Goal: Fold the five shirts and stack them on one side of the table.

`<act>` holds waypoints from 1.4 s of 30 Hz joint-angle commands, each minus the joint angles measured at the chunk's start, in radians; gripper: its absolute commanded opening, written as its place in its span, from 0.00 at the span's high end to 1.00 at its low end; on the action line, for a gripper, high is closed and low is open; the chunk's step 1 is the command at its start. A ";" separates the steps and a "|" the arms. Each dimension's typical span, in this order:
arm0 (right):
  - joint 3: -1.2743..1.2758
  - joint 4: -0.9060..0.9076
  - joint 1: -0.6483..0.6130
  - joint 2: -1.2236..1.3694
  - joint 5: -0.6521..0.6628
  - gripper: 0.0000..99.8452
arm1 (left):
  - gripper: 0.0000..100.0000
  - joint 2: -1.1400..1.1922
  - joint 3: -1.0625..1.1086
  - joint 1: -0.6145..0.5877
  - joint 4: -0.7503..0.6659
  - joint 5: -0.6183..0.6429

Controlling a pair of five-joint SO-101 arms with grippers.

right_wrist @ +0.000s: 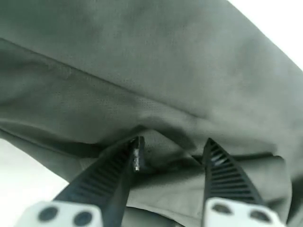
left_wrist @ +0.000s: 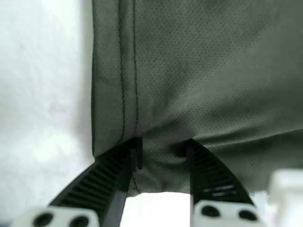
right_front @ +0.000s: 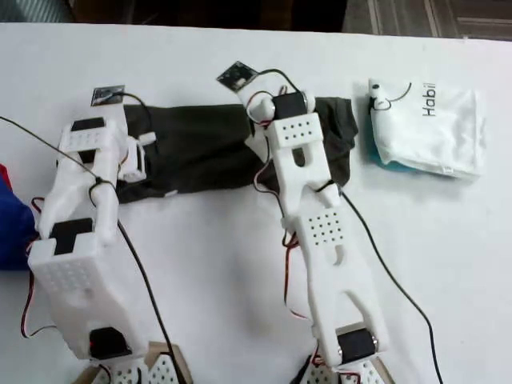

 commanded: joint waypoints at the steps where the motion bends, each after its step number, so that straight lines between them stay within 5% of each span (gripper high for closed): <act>1: 0.038 0.027 0.001 -0.077 -0.006 0.80 | 0.83 -0.005 0.001 -0.031 -0.040 -0.005; 14: 0.483 0.022 0.001 -0.288 -0.002 0.80 | 0.83 -0.005 0.001 -0.031 -0.040 -0.005; 21: 0.413 0.018 0.012 -0.216 -0.008 0.82 | 0.83 -0.005 0.001 -0.031 -0.040 -0.005; 25: 0.288 0.018 0.042 -0.217 -0.009 0.99 | 0.83 -0.005 0.001 -0.031 -0.040 -0.005; 33: 0.032 0.019 0.093 -0.216 -0.008 0.98 | 0.83 -0.005 0.001 -0.031 -0.040 -0.005; 42: 0.253 0.022 0.108 -0.209 -0.006 0.98 | 0.83 -0.005 0.001 -0.031 -0.040 -0.005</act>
